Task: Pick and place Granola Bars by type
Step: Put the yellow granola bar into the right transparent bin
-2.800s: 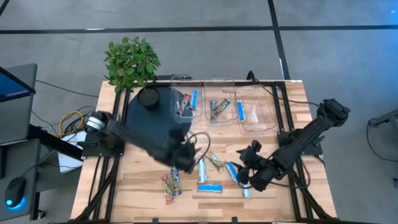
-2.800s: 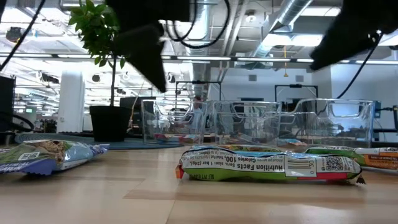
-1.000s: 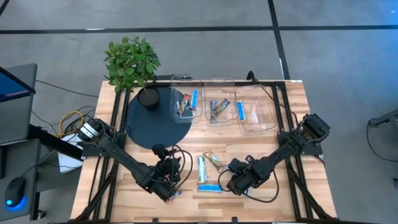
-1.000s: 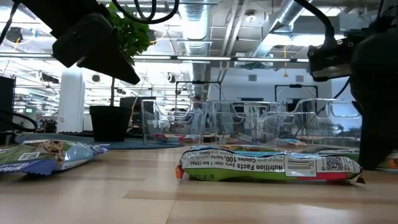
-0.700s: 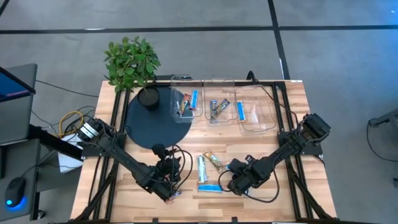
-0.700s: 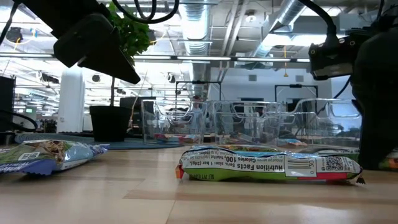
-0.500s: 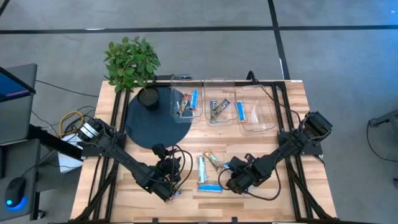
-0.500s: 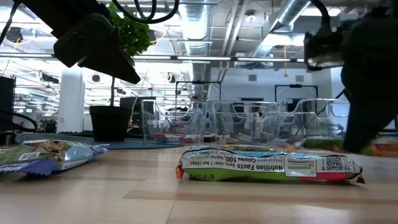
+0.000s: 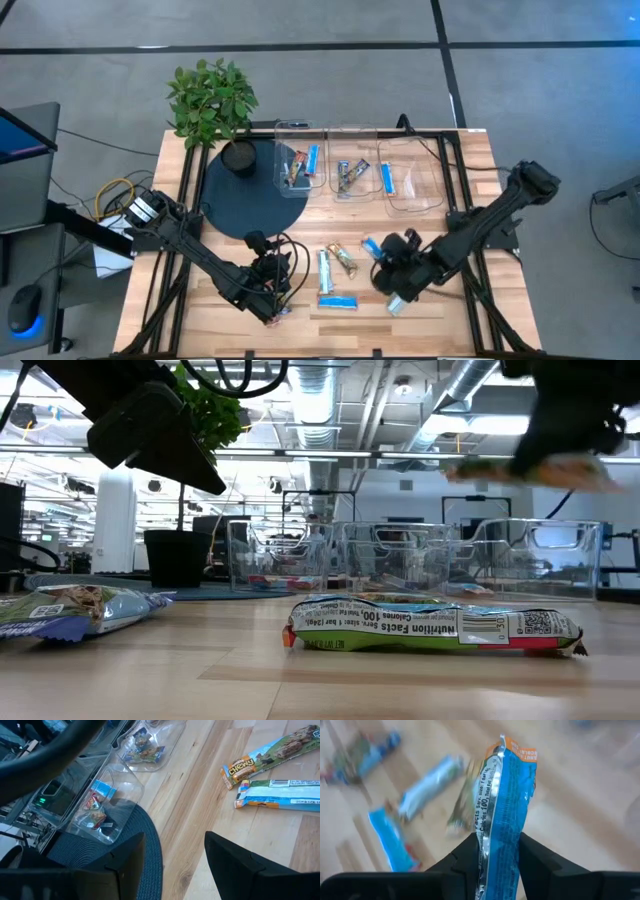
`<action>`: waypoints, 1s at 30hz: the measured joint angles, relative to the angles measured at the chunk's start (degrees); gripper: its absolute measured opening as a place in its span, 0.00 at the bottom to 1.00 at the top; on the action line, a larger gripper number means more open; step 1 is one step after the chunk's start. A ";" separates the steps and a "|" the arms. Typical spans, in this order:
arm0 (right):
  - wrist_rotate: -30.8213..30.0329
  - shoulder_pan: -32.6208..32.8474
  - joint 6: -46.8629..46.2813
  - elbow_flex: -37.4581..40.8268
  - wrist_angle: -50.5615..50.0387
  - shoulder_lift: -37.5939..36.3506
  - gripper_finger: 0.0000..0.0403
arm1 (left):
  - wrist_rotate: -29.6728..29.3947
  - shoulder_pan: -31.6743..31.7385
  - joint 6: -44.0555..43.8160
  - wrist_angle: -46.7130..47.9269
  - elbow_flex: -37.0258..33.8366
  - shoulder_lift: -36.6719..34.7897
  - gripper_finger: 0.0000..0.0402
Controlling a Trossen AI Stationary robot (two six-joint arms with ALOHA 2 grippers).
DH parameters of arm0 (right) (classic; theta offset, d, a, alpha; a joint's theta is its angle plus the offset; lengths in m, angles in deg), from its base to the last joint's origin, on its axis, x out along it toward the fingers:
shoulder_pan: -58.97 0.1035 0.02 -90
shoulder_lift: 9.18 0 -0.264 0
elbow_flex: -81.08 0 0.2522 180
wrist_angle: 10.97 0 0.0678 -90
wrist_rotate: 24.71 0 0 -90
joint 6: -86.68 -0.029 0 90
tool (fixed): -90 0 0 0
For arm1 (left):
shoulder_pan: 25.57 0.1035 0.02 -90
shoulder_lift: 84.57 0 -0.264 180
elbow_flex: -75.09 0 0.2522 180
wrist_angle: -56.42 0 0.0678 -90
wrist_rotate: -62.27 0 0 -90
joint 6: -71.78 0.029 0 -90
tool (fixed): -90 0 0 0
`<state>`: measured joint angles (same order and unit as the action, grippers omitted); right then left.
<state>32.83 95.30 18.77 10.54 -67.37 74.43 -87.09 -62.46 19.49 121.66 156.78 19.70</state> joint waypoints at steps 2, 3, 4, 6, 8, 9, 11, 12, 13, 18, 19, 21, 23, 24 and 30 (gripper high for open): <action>-2.24 -1.07 1.33 -0.02 -1.40 -2.99 0.25 | 0.00 0.00 -0.01 -0.01 0.00 0.00 0.50; -3.38 -1.73 1.98 -0.02 -2.04 -4.37 0.25 | 0.01 -0.02 -0.02 0.00 0.00 0.00 0.50; -4.41 -2.43 2.58 -0.02 -2.59 -5.79 0.25 | 0.01 -0.02 -0.01 -0.03 0.00 0.00 0.50; -6.15 -4.31 4.00 -0.06 -4.21 -8.24 0.25 | 0.06 0.00 -0.02 -0.01 0.00 0.00 0.50; -7.07 -6.72 4.95 -0.06 -6.54 -10.32 0.25 | 0.10 0.00 -0.02 -0.04 0.00 0.00 0.50; -7.48 -8.20 4.97 -0.06 -7.95 -11.21 0.25 | 0.13 0.00 -0.02 -0.04 0.00 0.00 0.50; -8.17 -11.20 4.97 -0.06 -11.24 -12.69 0.25 | 0.13 -0.02 -0.02 -0.07 0.00 0.00 0.50; -8.17 -12.93 4.95 -0.06 -12.91 -13.31 0.25 | 0.13 0.00 -0.02 -0.04 0.00 0.00 0.50; -8.19 -14.72 4.90 -0.06 -14.60 -13.82 0.25 | 0.13 0.00 -0.02 -0.02 0.00 0.00 0.50; -8.18 -23.55 4.51 -0.06 -20.37 -14.75 0.25 | 0.14 0.00 -0.02 -0.02 0.00 0.00 0.50; -8.16 -25.29 4.54 -0.06 -21.11 -14.75 0.25 | 0.15 0.00 -0.02 -0.02 0.00 0.00 0.50; -8.18 -28.72 5.27 -0.06 -21.97 -14.49 0.25 | 0.13 -0.02 -0.02 -0.02 0.00 0.00 0.50; -8.01 -32.15 6.60 -0.06 -22.02 -13.76 0.25 | 0.13 0.00 -0.02 -0.02 0.00 0.00 0.50; -7.95 -33.78 7.10 -0.06 -22.02 -13.47 0.25 | 0.13 0.00 -0.01 0.00 0.00 0.00 0.50; -7.94 -42.22 11.09 -0.11 -20.55 -9.61 0.25 | 0.13 0.00 -0.02 -0.04 0.00 -0.02 0.50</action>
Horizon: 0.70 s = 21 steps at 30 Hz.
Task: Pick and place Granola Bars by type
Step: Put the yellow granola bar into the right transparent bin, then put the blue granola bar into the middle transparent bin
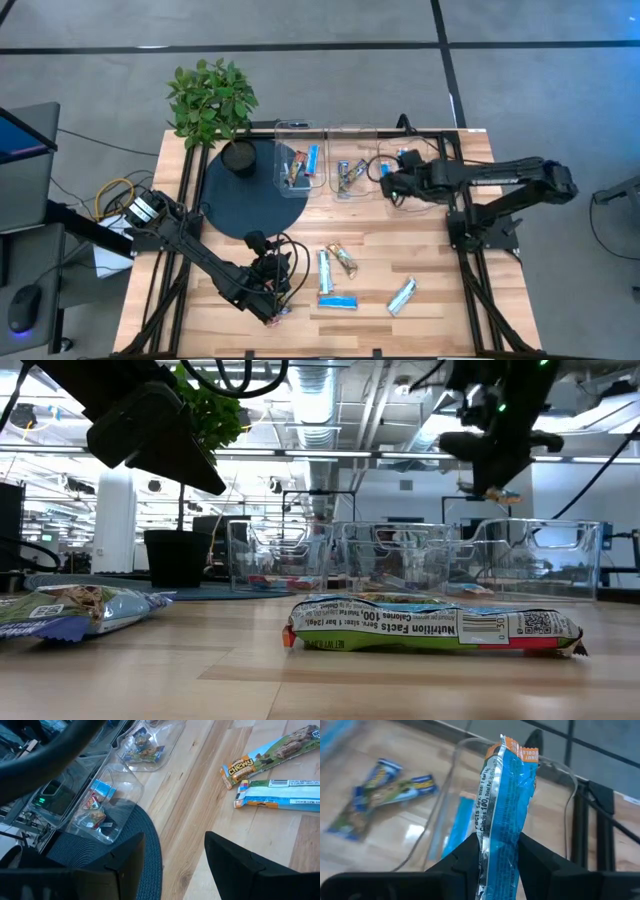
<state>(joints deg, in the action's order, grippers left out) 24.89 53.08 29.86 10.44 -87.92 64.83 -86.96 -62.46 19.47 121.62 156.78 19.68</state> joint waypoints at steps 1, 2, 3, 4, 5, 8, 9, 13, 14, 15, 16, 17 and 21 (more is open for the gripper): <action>0.00 -1.17 0.67 0.00 0.14 0.91 0.25 | -0.01 0.00 0.02 0.01 0.00 0.00 0.50; 0.12 -2.24 1.44 0.00 0.45 1.84 0.25 | 0.00 -0.02 0.00 -0.04 0.00 0.00 0.50; 0.48 -3.21 2.05 0.00 1.03 2.67 0.25 | -0.01 -0.01 0.01 -0.10 0.00 0.00 0.50; 1.22 -4.17 2.87 0.00 1.61 3.50 0.25 | 0.00 -0.01 0.00 -0.09 0.00 0.00 0.50; 2.33 -5.14 3.73 0.00 2.22 4.41 0.25 | 0.00 0.00 0.01 -0.10 0.00 0.00 0.50; 5.27 -7.02 6.52 0.02 4.61 7.43 0.25 | 0.02 0.00 0.02 -0.13 0.00 0.00 0.50; 5.63 -7.41 7.19 0.02 5.05 8.30 0.26 | 0.02 -0.02 0.00 -0.15 0.00 0.00 0.50; 5.75 -8.36 7.83 0.02 6.05 11.66 0.30 | 0.04 -0.04 0.00 -0.13 0.00 0.00 0.50; 5.73 -8.57 7.83 0.02 6.10 12.24 0.32 | 0.04 -0.04 0.00 -0.14 0.00 0.00 0.50; 5.73 -8.80 7.83 0.02 6.11 12.79 0.34 | 0.07 -0.05 0.00 -0.13 0.00 0.00 0.50; 5.73 -8.97 7.86 0.02 6.07 13.29 0.37 | 0.07 -0.07 0.00 -0.13 0.00 0.00 0.50; 5.73 -9.10 7.89 0.02 6.10 13.63 0.40 | 0.07 -0.07 0.00 -0.15 0.00 0.00 0.50; 5.65 -9.22 8.16 0.04 6.43 13.24 0.52 | 0.07 -0.07 0.00 -0.14 0.00 0.00 0.50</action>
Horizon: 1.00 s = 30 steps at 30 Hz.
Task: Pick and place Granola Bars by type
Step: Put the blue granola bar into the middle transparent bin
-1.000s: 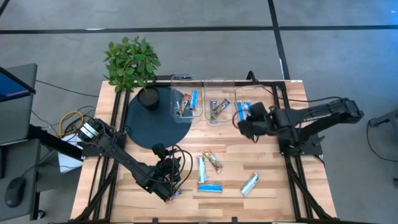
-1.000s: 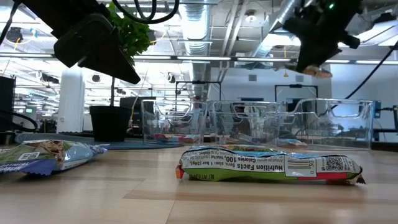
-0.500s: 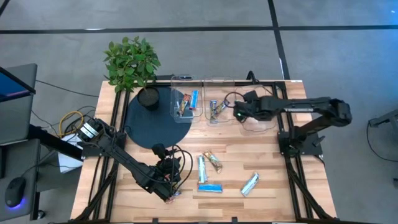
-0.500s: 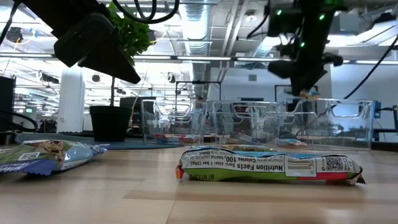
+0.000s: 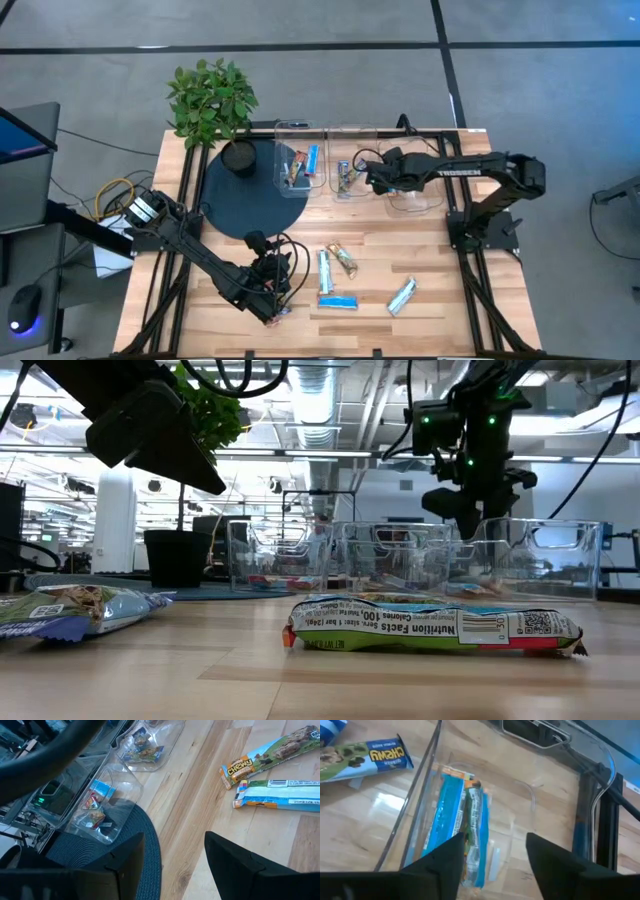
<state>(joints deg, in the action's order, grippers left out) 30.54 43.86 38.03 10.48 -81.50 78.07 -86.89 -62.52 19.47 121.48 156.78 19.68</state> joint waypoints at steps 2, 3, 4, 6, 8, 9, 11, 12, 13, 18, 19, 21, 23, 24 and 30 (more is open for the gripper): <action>0.00 0.27 0.76 0.00 0.31 -0.97 0.57 | 0.00 0.00 0.01 0.00 0.00 0.00 0.50; -0.02 0.48 0.77 0.00 0.29 -1.47 0.59 | 0.00 0.00 0.00 -0.02 0.00 0.00 0.50; -0.04 0.77 0.76 0.00 0.26 -1.99 0.60 | 0.02 0.00 0.00 0.01 0.00 0.00 0.50; -0.09 1.71 0.81 0.00 0.28 -3.48 0.62 | 0.02 0.00 0.00 0.00 0.00 0.00 0.50; -0.46 3.20 1.15 0.00 0.30 -5.60 0.62 | 0.05 0.00 0.00 -0.03 0.00 0.00 0.50; -0.67 4.14 1.19 0.00 0.30 -6.64 0.62 | 0.22 0.00 0.01 -0.02 0.00 0.00 0.50; -1.28 6.67 2.24 0.00 0.38 -9.27 0.62 | 1.74 0.00 0.00 -0.04 0.00 0.00 0.50; -1.34 8.13 2.81 0.00 0.53 -10.65 0.61 | 2.93 0.00 0.00 -0.02 0.00 0.00 0.50; -1.38 9.83 3.34 0.00 0.73 -11.95 0.61 | 4.34 -0.03 0.00 -0.02 0.00 0.00 0.50; -1.46 19.25 5.21 0.00 1.20 -17.09 0.61 | 12.63 -0.52 1.64 0.01 0.00 0.00 0.50; -1.71 21.29 5.49 0.00 1.52 -17.68 0.61 | 14.75 -0.64 2.58 0.03 0.00 0.00 0.50; -3.08 25.28 5.65 0.00 2.35 -18.31 0.61 | 19.18 -0.90 4.80 0.01 0.00 0.00 0.50; -4.97 29.06 5.65 0.00 2.66 -18.34 0.61 | 24.11 -1.09 7.20 -0.13 0.00 0.00 0.50; -5.90 30.88 5.65 0.00 2.87 -18.20 0.61 | 26.51 -1.16 8.15 -0.38 0.00 0.00 0.50; -9.26 38.99 5.19 -0.02 3.86 -15.40 0.61 | 35.66 -1.31 14.54 -3.96 0.00 0.00 0.50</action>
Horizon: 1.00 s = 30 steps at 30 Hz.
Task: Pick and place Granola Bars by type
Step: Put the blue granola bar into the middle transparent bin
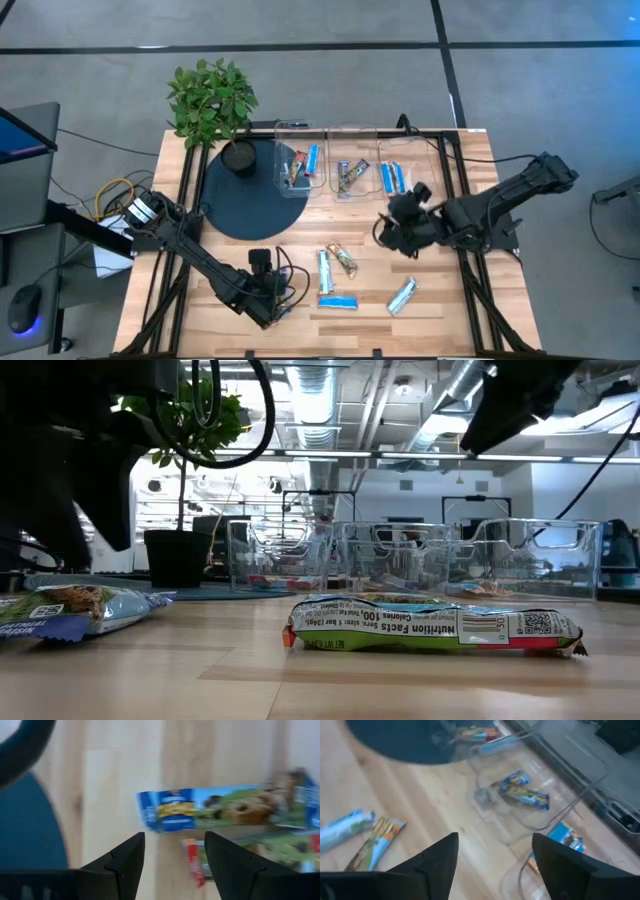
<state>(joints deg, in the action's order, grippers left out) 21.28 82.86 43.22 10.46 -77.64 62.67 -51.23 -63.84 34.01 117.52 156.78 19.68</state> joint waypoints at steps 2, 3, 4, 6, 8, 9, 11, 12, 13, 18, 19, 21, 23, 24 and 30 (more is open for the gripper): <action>-0.26 1.78 -0.04 0.02 0.31 1.09 0.61 | 1.55 0.00 3.12 -1.70 0.00 0.00 0.50; -0.26 2.50 -0.04 0.00 0.62 1.69 0.61 | 2.16 0.00 4.74 -2.69 0.00 0.00 0.50; -0.26 3.22 -0.04 0.00 0.82 2.32 0.61 | 2.62 0.00 6.56 -3.86 0.00 0.00 0.50; -0.26 4.58 -0.07 0.00 1.65 3.47 0.61 | 3.68 0.02 11.29 -5.71 0.01 0.00 0.50; -0.26 5.83 -0.17 0.00 1.84 4.51 0.61 | 3.84 0.02 14.64 -7.03 0.00 0.00 0.50; -0.27 6.45 -0.57 0.00 2.02 5.07 0.61 | 3.84 0.04 16.03 -7.55 0.02 0.00 0.50; -0.45 7.67 -1.85 0.02 1.95 5.90 0.61 | 3.85 0.04 18.77 -7.98 0.02 0.00 0.50; -0.96 8.27 -2.49 0.02 2.01 6.34 0.61 | 3.84 0.05 20.47 -7.84 0.02 0.00 0.50; -1.19 8.85 -2.99 0.02 1.98 6.64 0.61 | 3.86 0.07 22.35 -7.82 0.02 0.00 0.50; -1.36 12.08 -4.78 0.02 2.18 7.31 0.61 | 6.14 0.13 33.95 -7.83 0.02 0.00 0.50; -1.38 12.80 -5.27 0.02 2.36 7.31 0.61 | 6.65 0.13 36.30 -7.82 0.02 0.00 0.50; -1.94 14.23 -6.53 0.02 2.43 7.31 0.61 | 6.65 0.25 39.51 -7.84 0.02 0.00 0.50; -3.85 15.97 -7.78 0.02 2.43 7.31 0.61 | 6.50 0.73 41.79 -8.04 0.02 0.00 0.50; -4.80 16.79 -8.20 0.02 2.44 7.31 0.61 | 6.53 1.11 42.55 -8.25 0.02 0.00 0.50; -7.34 20.10 -10.16 0.00 2.65 7.26 0.61 | 9.81 4.14 49.62 -9.76 0.13 3.02 0.50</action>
<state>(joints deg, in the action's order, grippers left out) 13.94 102.95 33.06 10.46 -74.98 69.94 -41.42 -59.69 83.62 107.77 156.91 22.70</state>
